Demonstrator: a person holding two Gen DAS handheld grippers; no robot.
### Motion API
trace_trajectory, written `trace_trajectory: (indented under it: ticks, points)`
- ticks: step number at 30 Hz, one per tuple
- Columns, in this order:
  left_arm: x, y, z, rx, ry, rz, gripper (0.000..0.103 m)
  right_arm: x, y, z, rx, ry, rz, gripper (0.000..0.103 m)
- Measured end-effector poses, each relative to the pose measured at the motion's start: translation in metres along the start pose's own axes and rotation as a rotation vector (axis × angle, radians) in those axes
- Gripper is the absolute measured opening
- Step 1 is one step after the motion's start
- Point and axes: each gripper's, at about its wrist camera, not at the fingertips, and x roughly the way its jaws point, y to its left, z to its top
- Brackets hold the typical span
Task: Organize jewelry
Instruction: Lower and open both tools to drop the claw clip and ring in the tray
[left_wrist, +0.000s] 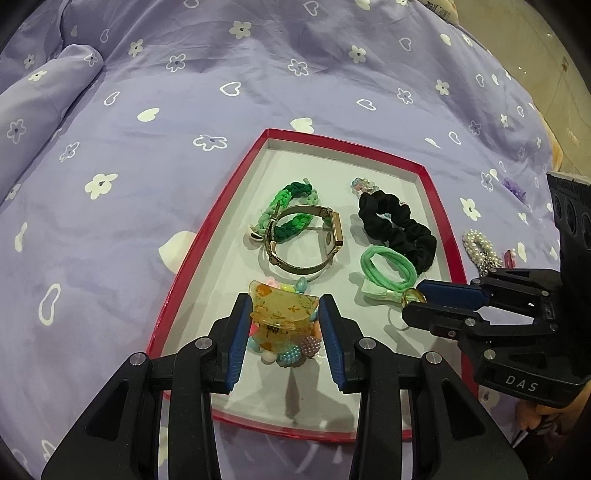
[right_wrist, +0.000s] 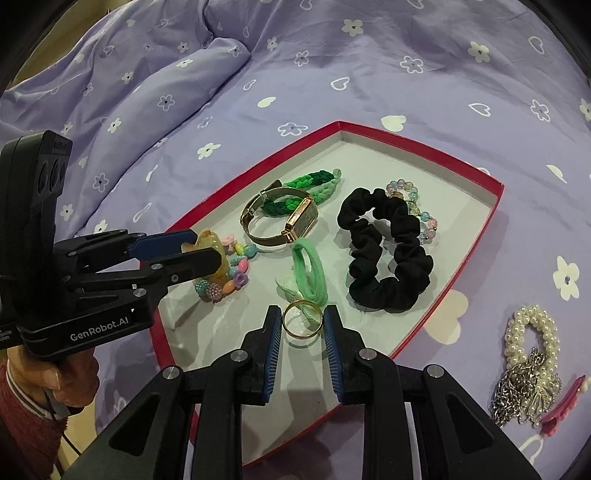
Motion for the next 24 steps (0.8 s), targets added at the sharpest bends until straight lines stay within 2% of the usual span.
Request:
trace_trajectory:
  ticks: [14, 24]
  points:
    - [0.0073, 0.0017, -0.0051, -0.008, 0.032, -0.004, 0.035, 0.0009, -0.0009, 0.0006, -0.003, -0.002, 0.009, 0.024]
    - [0.0031, 0.003, -0.0042, -0.02, 0.023, -0.006, 0.036, -0.0009, -0.0029, 0.0001, 0.007, -0.006, 0.012, 0.025]
